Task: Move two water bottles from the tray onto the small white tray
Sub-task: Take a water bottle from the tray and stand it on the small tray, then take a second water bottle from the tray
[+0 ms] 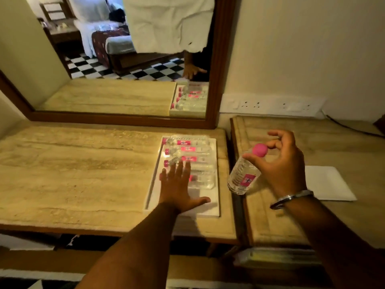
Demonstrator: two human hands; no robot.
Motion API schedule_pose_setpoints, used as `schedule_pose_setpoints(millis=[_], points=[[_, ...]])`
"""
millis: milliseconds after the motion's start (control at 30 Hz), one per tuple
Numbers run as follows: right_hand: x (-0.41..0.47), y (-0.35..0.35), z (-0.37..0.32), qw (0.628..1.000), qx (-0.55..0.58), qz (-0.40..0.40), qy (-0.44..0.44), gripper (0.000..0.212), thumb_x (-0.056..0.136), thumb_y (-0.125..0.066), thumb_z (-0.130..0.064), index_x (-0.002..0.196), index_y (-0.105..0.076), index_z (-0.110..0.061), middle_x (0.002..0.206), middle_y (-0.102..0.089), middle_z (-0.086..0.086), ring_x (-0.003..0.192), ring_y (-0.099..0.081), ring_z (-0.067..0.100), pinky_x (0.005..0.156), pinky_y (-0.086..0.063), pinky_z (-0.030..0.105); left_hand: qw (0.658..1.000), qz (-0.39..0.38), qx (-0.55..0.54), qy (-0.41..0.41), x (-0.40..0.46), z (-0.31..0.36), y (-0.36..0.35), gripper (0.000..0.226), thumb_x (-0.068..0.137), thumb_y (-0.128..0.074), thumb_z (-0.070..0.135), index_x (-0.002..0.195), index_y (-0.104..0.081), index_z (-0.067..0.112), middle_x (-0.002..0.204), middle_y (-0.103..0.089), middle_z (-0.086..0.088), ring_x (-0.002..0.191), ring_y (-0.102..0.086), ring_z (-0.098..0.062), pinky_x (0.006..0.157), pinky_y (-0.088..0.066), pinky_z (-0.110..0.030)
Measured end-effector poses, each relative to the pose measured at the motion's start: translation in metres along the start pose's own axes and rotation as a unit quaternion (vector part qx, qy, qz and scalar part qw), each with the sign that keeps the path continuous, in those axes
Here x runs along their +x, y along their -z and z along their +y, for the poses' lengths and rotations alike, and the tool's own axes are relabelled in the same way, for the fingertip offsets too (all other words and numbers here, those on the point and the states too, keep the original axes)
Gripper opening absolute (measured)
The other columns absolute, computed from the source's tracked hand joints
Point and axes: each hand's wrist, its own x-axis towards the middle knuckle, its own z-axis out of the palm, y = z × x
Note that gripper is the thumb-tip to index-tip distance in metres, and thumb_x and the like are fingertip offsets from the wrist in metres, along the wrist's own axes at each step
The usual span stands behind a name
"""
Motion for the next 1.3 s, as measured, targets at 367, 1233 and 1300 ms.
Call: schedule_pose_setpoints(millis=[367,1233,1300], points=[[0.054,0.129,0.116,0.996,-0.032,-0.053,0.066,0.074,0.063,-0.082,-0.046,0.122,-0.05,-0.015,0.087,-0.06,-0.008,0.087,-0.058,0.017,0.093,-0.032,0.041,0.999,-0.031,-0.002,-0.027,0.043,0.245,-0.076,0.148,0.05,-0.036,0.112,0.157,0.015,0.023,0.167,0.013,-0.001,0.147,0.027,-0.021,0.109,0.035,-0.054],[0.053,0.134,0.17,0.99,0.007,-0.136,0.02,0.069,0.07,-0.068,-0.058,0.118,-0.056,-0.011,0.102,-0.069,0.006,0.095,-0.063,0.027,0.087,-0.047,0.048,0.997,-0.038,0.054,0.026,0.045,0.267,-0.091,0.134,0.057,-0.031,0.109,0.159,0.008,0.033,0.169,0.004,-0.007,0.152,0.014,-0.025,0.11,0.03,-0.064],[0.05,0.138,0.173,0.99,0.019,-0.134,0.027,0.071,0.074,-0.067,-0.057,0.124,-0.054,-0.009,0.113,-0.066,0.01,0.103,-0.06,0.029,0.089,-0.047,0.047,0.997,-0.04,0.054,0.026,0.044,0.268,-0.09,0.134,0.057,-0.032,0.109,0.159,0.008,0.031,0.169,0.004,-0.007,0.152,0.014,-0.025,0.11,0.029,-0.065]])
